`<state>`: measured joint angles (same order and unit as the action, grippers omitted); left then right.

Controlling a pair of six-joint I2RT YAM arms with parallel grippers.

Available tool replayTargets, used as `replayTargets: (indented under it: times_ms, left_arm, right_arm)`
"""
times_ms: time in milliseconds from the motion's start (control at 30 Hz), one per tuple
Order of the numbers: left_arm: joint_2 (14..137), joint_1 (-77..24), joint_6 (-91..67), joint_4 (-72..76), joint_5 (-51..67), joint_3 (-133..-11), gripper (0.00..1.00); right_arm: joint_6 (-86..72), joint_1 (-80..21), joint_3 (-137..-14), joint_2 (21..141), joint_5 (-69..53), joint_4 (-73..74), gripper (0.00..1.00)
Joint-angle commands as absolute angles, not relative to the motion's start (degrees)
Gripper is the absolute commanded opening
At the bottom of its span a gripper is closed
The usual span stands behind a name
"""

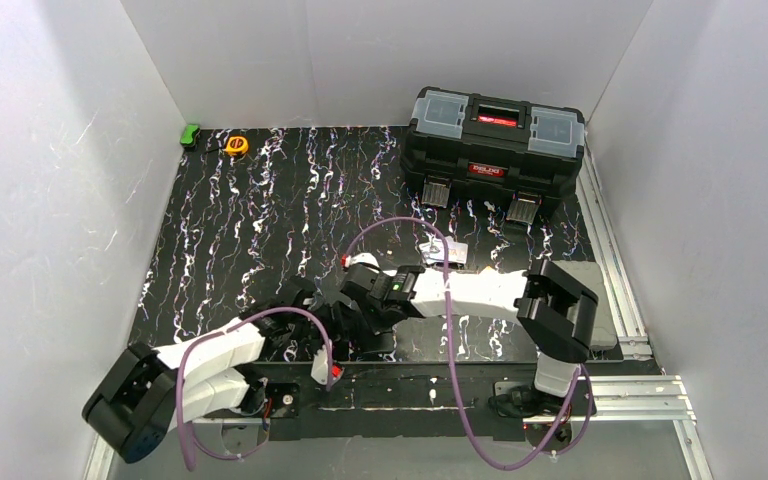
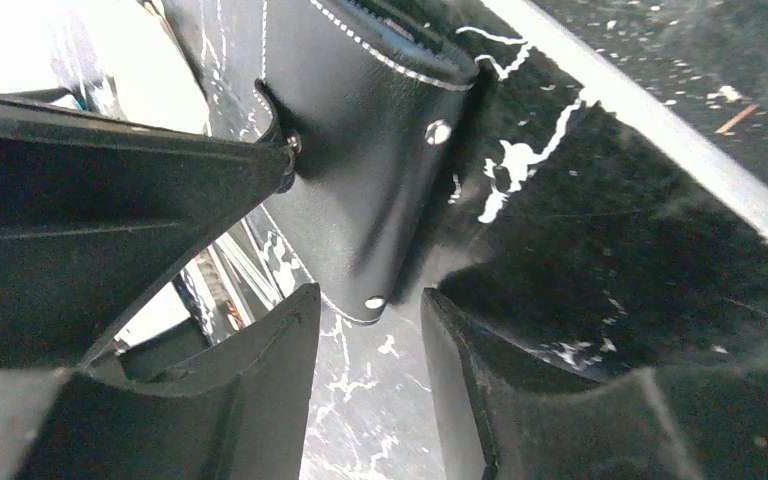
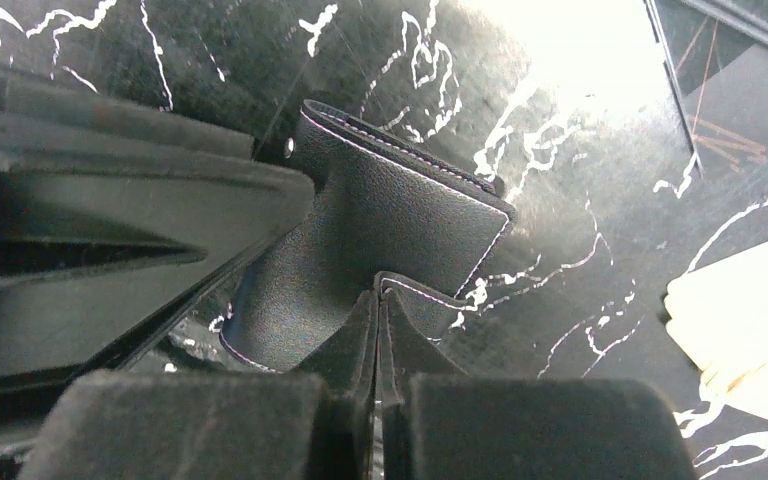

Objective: Put the credit cards into the card holder
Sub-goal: Close the card holder at the center of the board.

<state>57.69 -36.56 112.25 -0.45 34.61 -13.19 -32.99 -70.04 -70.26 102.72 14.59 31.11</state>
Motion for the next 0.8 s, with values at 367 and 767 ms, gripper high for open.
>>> replayTargets:
  times_ms: [367, 767]
  left_arm:
    - [69.25, -36.56, 132.99, -15.86, 38.96, -16.79, 0.46]
    - [51.97, -36.48, 136.35, -39.39, 47.74, -20.02, 0.63]
  right_arm:
    - [-35.87, -66.14, -57.86, 94.02, 6.74, 20.34, 0.01]
    - [-35.95, -65.3, -57.32, 96.27, 8.19, 16.86, 0.01]
